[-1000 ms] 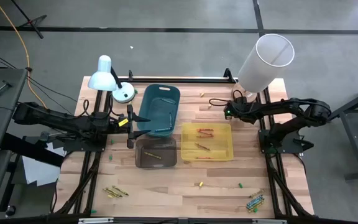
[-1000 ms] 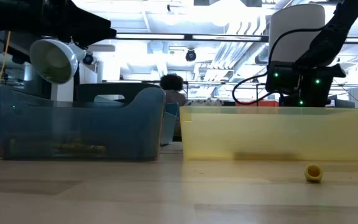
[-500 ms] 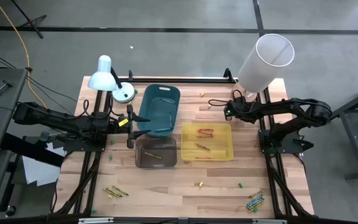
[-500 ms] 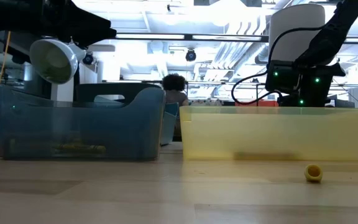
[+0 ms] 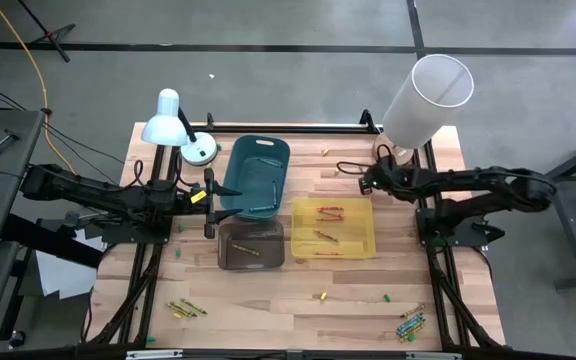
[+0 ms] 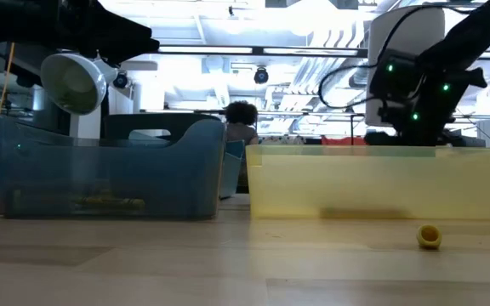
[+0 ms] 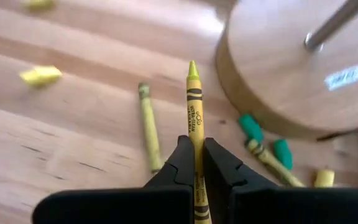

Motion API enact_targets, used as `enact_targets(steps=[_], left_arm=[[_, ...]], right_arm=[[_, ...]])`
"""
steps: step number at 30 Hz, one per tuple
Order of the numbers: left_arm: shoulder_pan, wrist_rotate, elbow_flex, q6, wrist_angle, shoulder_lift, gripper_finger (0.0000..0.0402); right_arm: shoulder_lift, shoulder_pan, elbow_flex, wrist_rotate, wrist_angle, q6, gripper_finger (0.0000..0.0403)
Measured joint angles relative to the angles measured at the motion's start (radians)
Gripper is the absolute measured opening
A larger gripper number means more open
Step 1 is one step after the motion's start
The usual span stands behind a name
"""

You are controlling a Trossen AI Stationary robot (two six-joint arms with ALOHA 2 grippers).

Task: Sort crayons
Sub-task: Put the light green crayon into the black bin

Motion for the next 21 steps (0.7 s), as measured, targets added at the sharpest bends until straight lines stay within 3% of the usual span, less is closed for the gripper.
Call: enact_targets(steps=[5,9,15,21], left_arm=[[0.000,0.000,0.000,0.001,0.000,0.000,0.0195],[0.000,0.000,0.000,0.001,0.000,0.000,0.0195],[0.000,0.000,0.000,0.001,0.002,0.000,0.0195],[0.000,0.000,0.000,0.003,0.047,0.000,0.0195]], right_arm=[[-0.069,0.068,0.000,0.077,0.144,-0.107,0.0000],[-0.093,0.126,0.002,0.068,0.430,-0.313,0.0000],[-0.042,0.207,0.003,-0.144,0.862,-0.615,0.0000],[0.092,0.244,0.003,-0.364,1.247,-0.755,0.0000]])
